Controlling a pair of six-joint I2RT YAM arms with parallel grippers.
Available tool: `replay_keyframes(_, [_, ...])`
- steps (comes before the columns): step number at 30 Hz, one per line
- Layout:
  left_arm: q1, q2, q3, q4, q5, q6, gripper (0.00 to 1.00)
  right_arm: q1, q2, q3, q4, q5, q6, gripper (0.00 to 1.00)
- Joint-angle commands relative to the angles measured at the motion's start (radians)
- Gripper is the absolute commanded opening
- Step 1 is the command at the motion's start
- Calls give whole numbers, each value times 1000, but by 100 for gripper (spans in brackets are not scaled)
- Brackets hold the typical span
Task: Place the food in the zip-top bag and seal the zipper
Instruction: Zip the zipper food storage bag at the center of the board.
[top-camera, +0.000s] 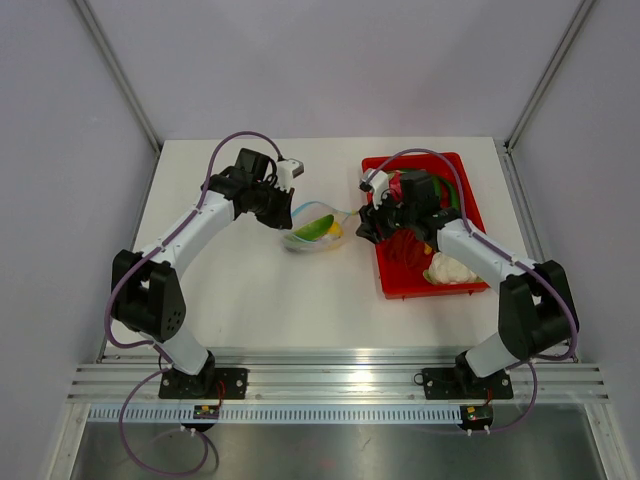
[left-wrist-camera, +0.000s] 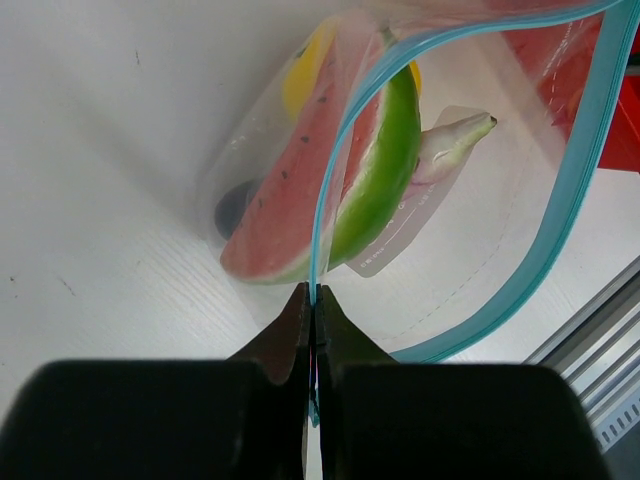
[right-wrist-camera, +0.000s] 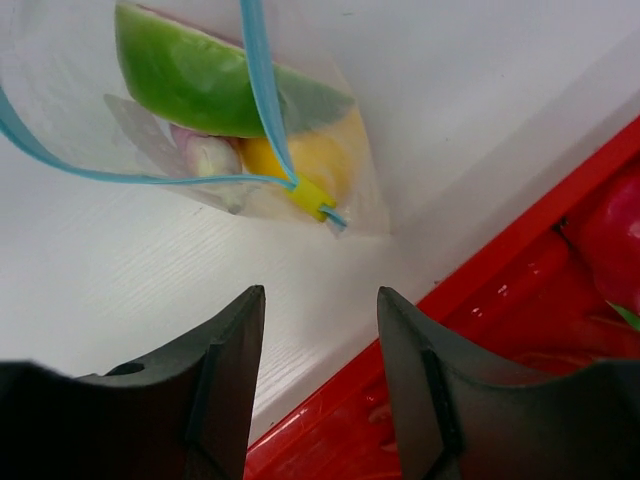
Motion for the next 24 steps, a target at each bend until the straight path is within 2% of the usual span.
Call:
replay_keyframes(1, [2, 5, 13, 32, 28, 25, 0, 5, 17, 31, 60, -115, -92, 56])
replay_keyframes(12, [2, 5, 6, 29, 44, 25, 0, 3, 57, 39, 152, -132, -70, 58])
replay_keyframes(15, [2, 5, 1, 32, 40, 23, 0, 3, 71, 50, 143, -161, -70, 55])
replay_keyframes(17, [2, 4, 3, 33, 41, 20, 0, 5, 80, 59, 134, -176, -61, 45])
replay_keyframes(18, [2, 4, 4, 36, 41, 19, 0, 3, 78, 53, 149, -175, -49, 33])
replay_keyframes(21, [2, -3, 6, 49, 28, 14, 0, 3, 71, 39, 157, -172, -38, 20])
replay_keyframes(24, [2, -21, -5, 59, 14, 14, 0, 3, 48, 27, 190, -164, -29, 14])
